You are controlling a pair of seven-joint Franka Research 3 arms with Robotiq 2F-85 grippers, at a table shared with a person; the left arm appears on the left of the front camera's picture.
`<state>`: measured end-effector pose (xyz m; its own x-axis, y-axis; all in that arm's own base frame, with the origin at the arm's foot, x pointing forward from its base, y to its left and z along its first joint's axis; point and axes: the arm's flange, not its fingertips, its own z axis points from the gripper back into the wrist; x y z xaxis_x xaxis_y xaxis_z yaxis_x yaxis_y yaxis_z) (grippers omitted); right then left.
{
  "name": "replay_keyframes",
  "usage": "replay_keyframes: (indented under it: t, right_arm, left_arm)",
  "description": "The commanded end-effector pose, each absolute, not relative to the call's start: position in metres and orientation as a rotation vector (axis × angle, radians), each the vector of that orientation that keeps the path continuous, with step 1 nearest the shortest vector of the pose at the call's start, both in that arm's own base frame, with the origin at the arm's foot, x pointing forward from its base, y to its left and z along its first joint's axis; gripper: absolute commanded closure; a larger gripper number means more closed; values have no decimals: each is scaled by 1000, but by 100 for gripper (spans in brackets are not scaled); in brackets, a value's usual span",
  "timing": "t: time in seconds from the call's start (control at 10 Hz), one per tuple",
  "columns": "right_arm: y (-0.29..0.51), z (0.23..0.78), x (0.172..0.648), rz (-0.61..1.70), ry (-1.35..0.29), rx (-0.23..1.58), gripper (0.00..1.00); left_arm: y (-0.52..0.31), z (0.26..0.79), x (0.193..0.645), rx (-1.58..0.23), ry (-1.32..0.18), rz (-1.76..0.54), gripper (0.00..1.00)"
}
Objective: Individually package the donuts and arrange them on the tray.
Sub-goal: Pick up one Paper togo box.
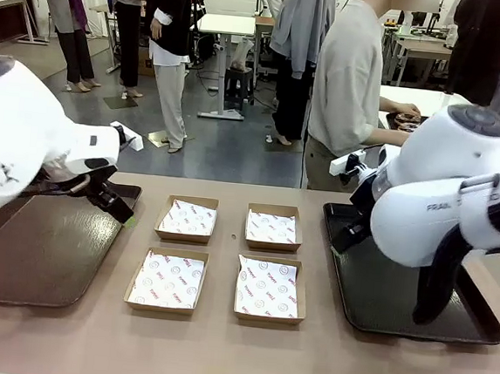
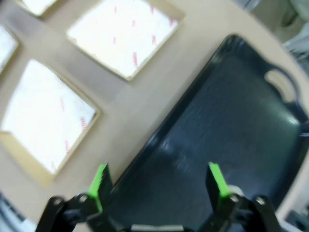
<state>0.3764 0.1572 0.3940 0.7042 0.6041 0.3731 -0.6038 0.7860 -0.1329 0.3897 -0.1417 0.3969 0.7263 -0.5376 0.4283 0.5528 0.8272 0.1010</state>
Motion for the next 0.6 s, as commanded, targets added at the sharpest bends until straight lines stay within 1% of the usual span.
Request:
replay_keyframes:
  t: [0.0,0.2,0.3,0.4,0.5]
  right_arm:
    - [124,412,282,617,-325,54,0]
    - [109,423,238,574,-270,103,0]
    - [102,425,224,555,-252,92,0]
    - [97,422,218,537,-238,94,0]
    - [94,418,230,571,-265,11,0]
  left_arm:
    - [-87,405,295,-87,-363,-535,0]
    - [-67,405,265,-154,-206,-520,0]
    - [-62,402,250,-172,-160,-501,0]
    - [-59,401,238,-156,-138,-484,0]
    - [-61,398,240,-129,-184,-463,0]
